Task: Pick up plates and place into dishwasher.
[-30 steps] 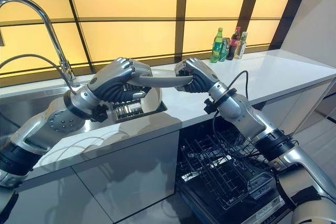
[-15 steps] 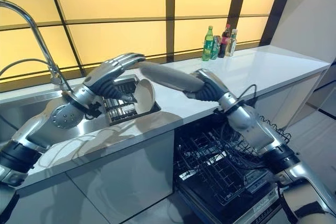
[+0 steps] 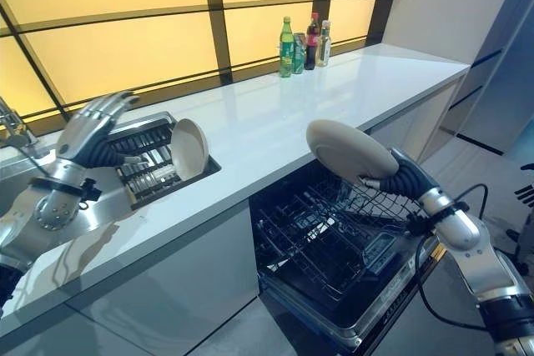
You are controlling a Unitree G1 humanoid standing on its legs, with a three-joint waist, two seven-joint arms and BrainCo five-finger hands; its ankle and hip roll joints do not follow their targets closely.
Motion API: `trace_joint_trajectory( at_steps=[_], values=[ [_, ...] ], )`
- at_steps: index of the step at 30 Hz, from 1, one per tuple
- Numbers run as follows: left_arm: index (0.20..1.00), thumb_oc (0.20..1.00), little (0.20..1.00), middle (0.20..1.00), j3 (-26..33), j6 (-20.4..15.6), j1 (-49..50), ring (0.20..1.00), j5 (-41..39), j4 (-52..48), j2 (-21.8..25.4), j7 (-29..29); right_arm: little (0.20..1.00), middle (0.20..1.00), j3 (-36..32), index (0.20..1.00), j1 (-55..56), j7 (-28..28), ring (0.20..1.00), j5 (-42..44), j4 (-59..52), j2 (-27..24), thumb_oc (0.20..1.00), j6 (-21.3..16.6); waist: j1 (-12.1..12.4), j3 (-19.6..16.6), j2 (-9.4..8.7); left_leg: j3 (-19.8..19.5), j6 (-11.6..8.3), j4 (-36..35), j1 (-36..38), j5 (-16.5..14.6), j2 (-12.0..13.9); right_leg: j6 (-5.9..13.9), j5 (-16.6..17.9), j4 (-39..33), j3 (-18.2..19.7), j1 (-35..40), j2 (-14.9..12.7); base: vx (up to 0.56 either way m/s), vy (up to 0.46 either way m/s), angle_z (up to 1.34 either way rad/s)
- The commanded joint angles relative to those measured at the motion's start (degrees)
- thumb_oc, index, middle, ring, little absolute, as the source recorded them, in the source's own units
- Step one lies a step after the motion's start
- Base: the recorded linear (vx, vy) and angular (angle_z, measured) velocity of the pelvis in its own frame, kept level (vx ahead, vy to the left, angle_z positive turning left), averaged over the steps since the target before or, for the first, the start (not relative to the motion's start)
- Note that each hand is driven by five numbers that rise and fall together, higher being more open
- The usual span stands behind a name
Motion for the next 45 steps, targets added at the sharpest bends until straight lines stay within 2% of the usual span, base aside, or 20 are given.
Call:
trace_joint_trajectory(
  at_steps=[1,7,13,16,23,27,32,36,37,38,39,41,45],
  values=[
    [1.000,1.000,1.000,1.000,4.1,1.5,-2.0,1.000,-3.8,0.7,0.6,4.3,0.200,0.200,-0.7,0.200,-4.2,3.1,0.200,4.3,-0.2,0.1,0.200,3.7,0.3,1.3,-0.18,1.7,0.61,0.8,3.5,-10.8,-1.4,5.85,-6.4,1.0,1.8,1.0,-3.6,-0.02,0.000,-0.10],
    [1.000,1.000,1.000,1.000,2.6,2.3,-3.4,1.000,-5.9,-0.2,-0.8,5.3,0.200,0.200,5.9,0.200,-7.4,5.6,0.200,1.1,7.6,2.1,0.200,7.4,1.2,2.2,-0.55,1.4,0.25,0.6,3.4,-10.6,-1.4,5.77,-6.4,0.9,0.9,1.2,-3.8,-0.01,0.000,-0.03],
    [1.000,1.000,1.000,1.000,0.2,3.3,-5.8,1.000,-6.0,-2.7,-2.7,4.6,0.200,0.200,14.5,0.200,-13.6,3.3,0.200,-1.6,16.4,6.2,0.200,11.2,3.1,2.8,-0.57,0.3,-0.11,0.6,3.1,-10.4,-1.3,5.54,-6.5,0.8,-0.3,1.5,-4.0,0.00,0.000,0.00],
    [1.000,1.000,1.000,1.000,-1.2,3.2,-7.6,1.000,-6.2,-3.5,-3.0,3.8,0.200,0.200,18.3,0.200,-17.3,3.0,0.200,1.0,22.9,8.8,0.200,13.1,4.5,2.8,-0.44,-0.5,-0.35,0.6,2.9,-10.3,-1.3,5.36,-6.7,0.7,-1.2,1.8,-4.1,0.01,-0.007,0.03],
    [1.000,1.000,1.000,1.000,-4.1,2.7,-11.8,1.000,-6.7,-5.6,-3.4,2.5,0.200,0.200,22.2,0.200,-25.0,2.3,0.200,1.4,39.4,14.7,0.200,13.3,7.7,2.9,-0.04,-2.2,-0.48,0.6,2.1,-9.9,-1.2,4.76,-7.1,0.8,-2.9,2.1,-4.3,0.00,-0.023,0.14],
    [1.000,1.000,1.000,1.000,-5.2,3.2,-13.6,1.000,-7.5,-7.9,-3.5,0.5,0.200,0.200,23.4,0.200,-27.6,3.4,0.200,-0.2,48.4,17.4,0.200,15.1,9.5,2.8,0.42,-3.4,-0.51,0.6,1.9,-9.7,-1.3,4.42,-7.4,0.8,-3.8,2.5,-4.4,0.02,-0.018,0.18],
    [1.000,1.000,1.000,1.000,-5.9,3.8,-14.5,1.000,-8.4,-10.0,-3.3,-1.4,0.200,0.200,24.4,0.200,-28.8,4.7,0.200,-1.4,54.4,19.1,0.200,16.7,10.8,2.8,0.75,-4.6,-0.56,0.7,1.6,-9.6,-1.5,4.12,-7.6,0.8,-4.7,2.7,-4.5,0.03,-0.019,0.17],
    [1.000,1.000,1.000,1.000,-5.9,4.4,-14.5,1.000,-9.0,-11.9,-3.2,-3.0,0.200,0.200,24.5,0.200,-28.2,5.7,0.200,-2.2,57.9,20.6,0.200,20.1,11.7,2.7,1.11,-5.4,-0.56,0.6,1.5,-9.4,-1.7,3.95,-7.8,0.8,-5.2,2.9,-4.5,0.04,-0.007,0.10],
    [1.000,1.000,1.000,1.000,-6.0,4.4,-14.4,1.000,-9.0,-12.0,-3.2,-3.1,0.388,0.388,24.5,0.388,-28.1,5.7,0.388,-2.1,58.3,20.8,0.388,20.5,11.7,2.7,1.18,-5.5,-0.54,0.6,1.5,-9.4,-1.7,3.92,-7.8,0.8,-5.3,2.9,-4.5,0.03,-0.003,0.04],
    [1.000,1.000,1.000,1.000,-6.2,4.3,-14.5,1.000,-9.0,-12.1,-3.3,-3.3,0.896,0.896,24.4,0.896,-27.9,5.2,0.896,-1.9,58.7,21.1,0.896,20.8,11.8,2.7,1.27,-5.6,-0.56,0.6,1.5,-9.4,-1.7,3.90,-7.7,0.8,-5.4,2.9,-4.5,0.00,0.000,0.00],
    [1.000,1.000,1.000,1.000,-6.1,4.3,-14.4,1.000,-9.0,-12.2,-3.3,-3.7,1.000,1.000,24.2,1.000,-27.7,4.8,1.000,-2.0,58.9,21.1,1.000,20.9,11.8,2.7,1.34,-5.6,-0.56,0.6,1.5,-9.4,-1.7,3.87,-7.8,0.8,-5.4,3.0,-4.5,0.04,0.007,0.00],
    [1.000,1.000,1.000,1.000,-6.0,4.2,-13.9,1.000,-8.6,-12.5,-3.2,-4.4,1.000,1.000,23.5,1.000,-27.0,2.7,1.000,-1.6,58.7,21.2,1.000,21.5,11.8,2.8,1.51,-5.7,-0.56,0.6,1.6,-9.3,-1.7,3.84,-7.8,0.8,-5.3,3.0,-4.5,0.04,0.013,0.00],
    [1.000,1.000,1.000,1.000,-6.2,4.6,-13.6,1.000,-8.1,-11.6,-2.9,-5.0,1.000,1.000,21.8,1.000,-25.1,-0.5,1.000,-0.6,56.3,20.2,1.000,19.9,11.0,3.0,1.63,-5.4,-0.41,0.7,1.9,-9.5,-1.8,3.94,-7.6,0.9,-4.9,3.1,-4.5,0.02,0.008,0.00]
  ],
)
